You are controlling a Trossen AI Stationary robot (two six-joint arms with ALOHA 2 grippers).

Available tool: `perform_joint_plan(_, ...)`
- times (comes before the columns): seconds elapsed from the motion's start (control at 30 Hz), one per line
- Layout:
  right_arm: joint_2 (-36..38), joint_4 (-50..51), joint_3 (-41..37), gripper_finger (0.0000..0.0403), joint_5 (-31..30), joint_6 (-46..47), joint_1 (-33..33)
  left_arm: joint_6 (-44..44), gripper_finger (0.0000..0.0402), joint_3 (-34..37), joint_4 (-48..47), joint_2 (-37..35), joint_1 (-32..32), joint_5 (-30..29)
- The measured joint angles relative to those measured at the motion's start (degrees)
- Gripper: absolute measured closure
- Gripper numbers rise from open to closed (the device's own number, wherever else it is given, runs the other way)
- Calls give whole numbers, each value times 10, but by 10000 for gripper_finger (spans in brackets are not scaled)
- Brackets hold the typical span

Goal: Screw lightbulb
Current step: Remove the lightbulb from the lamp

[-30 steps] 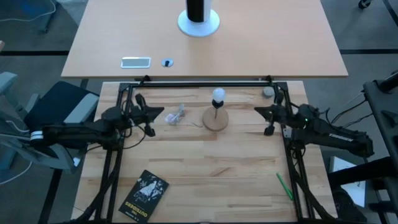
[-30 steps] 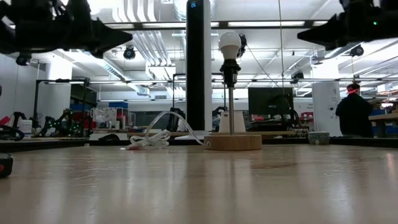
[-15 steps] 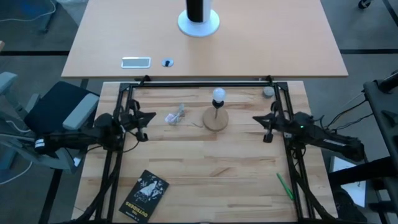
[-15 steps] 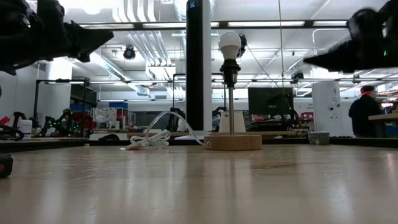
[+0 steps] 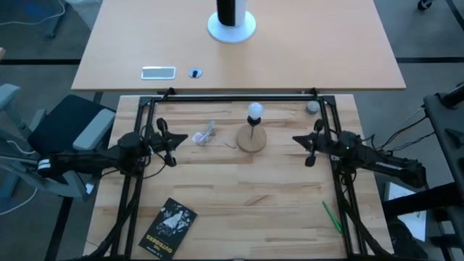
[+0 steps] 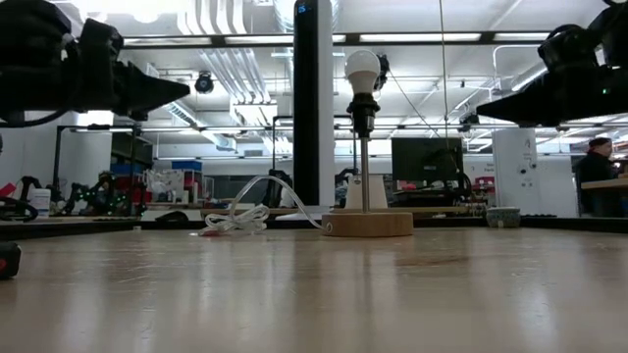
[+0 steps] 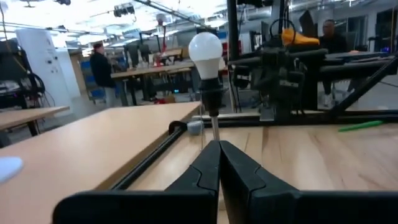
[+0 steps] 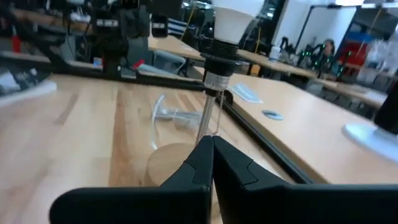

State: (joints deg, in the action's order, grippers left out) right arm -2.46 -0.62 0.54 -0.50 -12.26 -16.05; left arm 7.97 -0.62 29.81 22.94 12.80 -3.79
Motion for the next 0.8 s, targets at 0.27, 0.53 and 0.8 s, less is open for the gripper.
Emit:
perform_joint_plan(0.27, 0, 0, 0, 403, 4, 287, 0, 0, 402, 0, 1, 46, 0, 0)
perform_joint_plan(0.53, 0, 0, 0, 403, 5, 336, 0, 1, 402, -4, 1, 89, 0, -1)
perform_joint_plan(0.8, 0, 1, 0, 403, 5, 308, 0, 1, 402, -4, 1, 125, 0, -1)
